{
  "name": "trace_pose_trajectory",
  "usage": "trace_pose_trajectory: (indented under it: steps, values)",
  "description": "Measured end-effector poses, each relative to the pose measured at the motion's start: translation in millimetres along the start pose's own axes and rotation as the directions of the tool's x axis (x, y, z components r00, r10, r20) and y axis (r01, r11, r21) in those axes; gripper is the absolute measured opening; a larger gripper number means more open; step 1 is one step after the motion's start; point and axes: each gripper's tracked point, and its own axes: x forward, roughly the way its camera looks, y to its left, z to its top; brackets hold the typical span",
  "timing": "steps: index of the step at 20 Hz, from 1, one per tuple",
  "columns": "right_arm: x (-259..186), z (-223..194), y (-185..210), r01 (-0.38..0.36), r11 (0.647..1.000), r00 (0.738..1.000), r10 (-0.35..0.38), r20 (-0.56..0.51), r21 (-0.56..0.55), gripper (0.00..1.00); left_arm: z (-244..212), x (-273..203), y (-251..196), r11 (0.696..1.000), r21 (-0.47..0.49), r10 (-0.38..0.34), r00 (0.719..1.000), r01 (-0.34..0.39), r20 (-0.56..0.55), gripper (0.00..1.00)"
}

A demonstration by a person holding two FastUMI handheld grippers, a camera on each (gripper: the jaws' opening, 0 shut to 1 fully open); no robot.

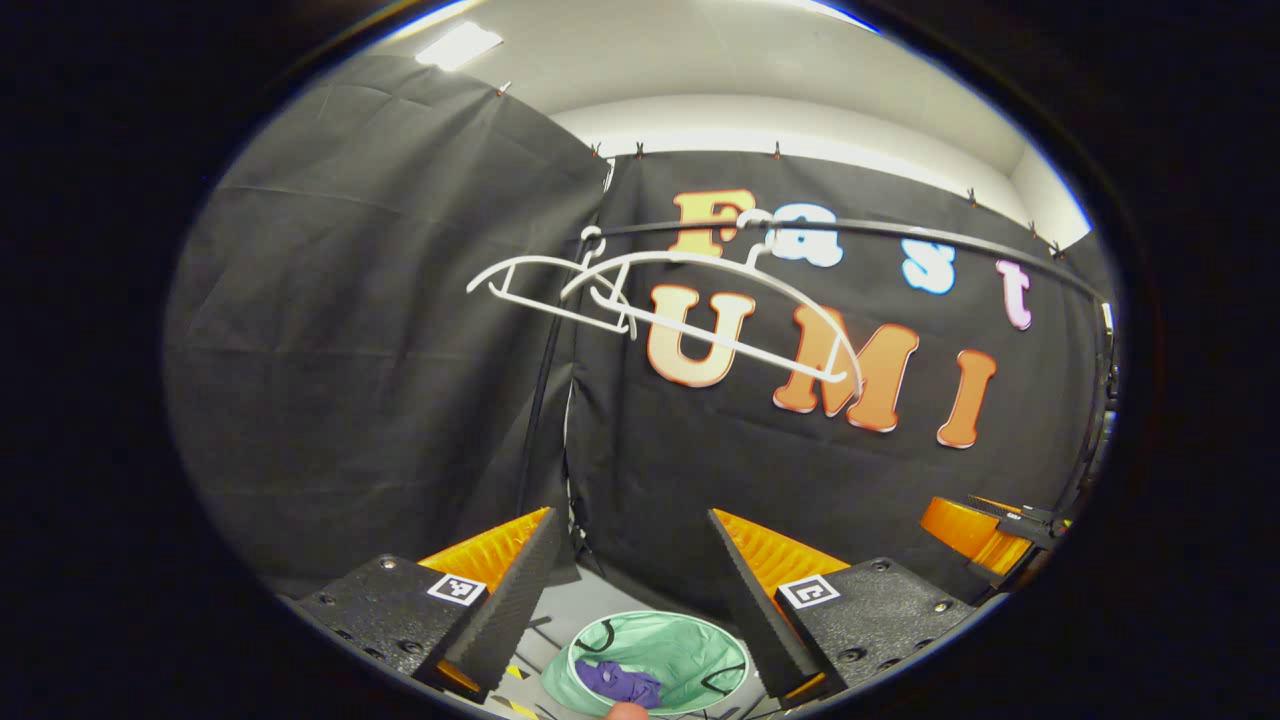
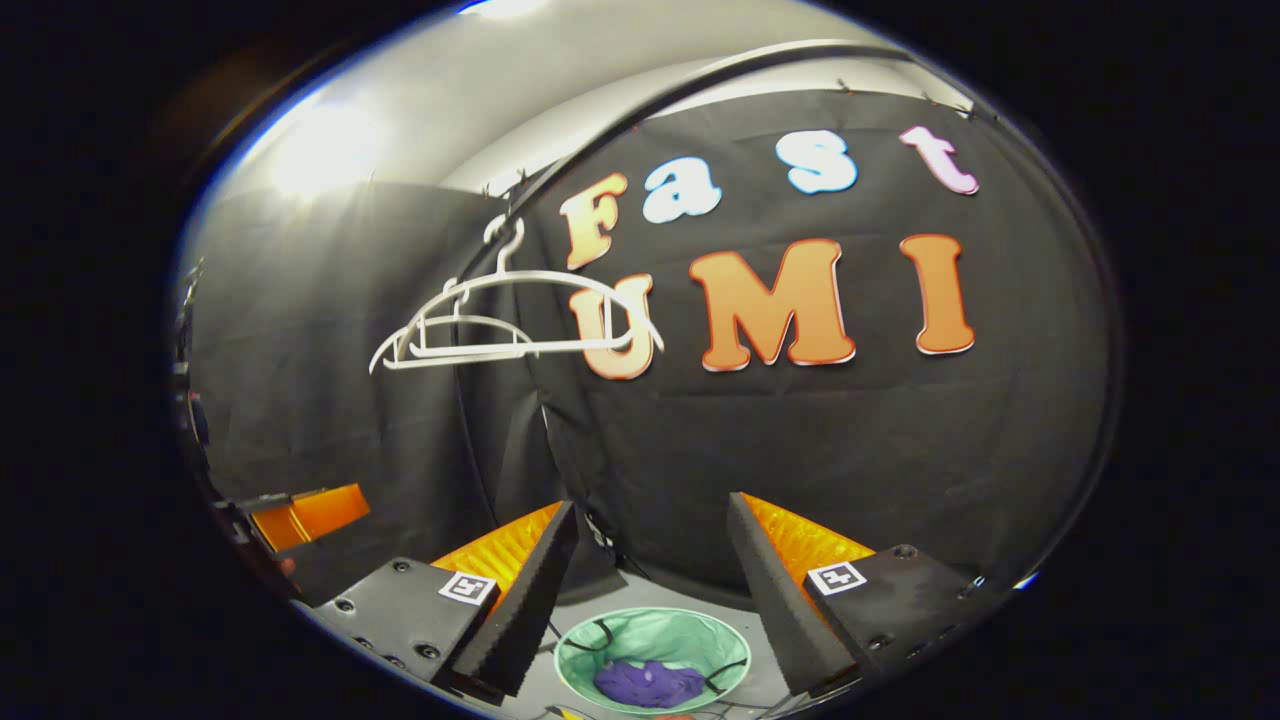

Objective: Grasp the clothes on the hanger with both hands and then place them into the laundry hamper below.

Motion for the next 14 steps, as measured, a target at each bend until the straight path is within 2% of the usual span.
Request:
trace_pose_trajectory:
  steps: [3,6,13,14]
  values:
    - [-44.7,32.4,25.0,0.039,0.998,0.998,-0.036,0.052,-0.055,0.92,38.6,-41.5,11.5,1.0,-0.019,0.007,0.999,-0.006,0.047,0.86]
    - [-79.2,38.4,39.4,0.057,0.994,0.996,-0.051,0.075,-0.091,0.9,56.5,-72.1,40.7,1.0,-0.012,0.023,0.997,-0.022,0.072,0.86]
    - [-141.6,58.2,41.8,0.153,0.983,0.977,-0.135,0.167,-0.104,0.89,69.7,-122.5,83.4,0.998,0.029,0.054,0.99,-0.059,0.13,0.86]
    - [-146.1,60.3,41.1,0.161,0.98,0.975,-0.139,0.174,-0.116,0.98,69.6,-125.4,86.7,0.997,0.03,0.059,0.989,-0.064,0.137,0.86]
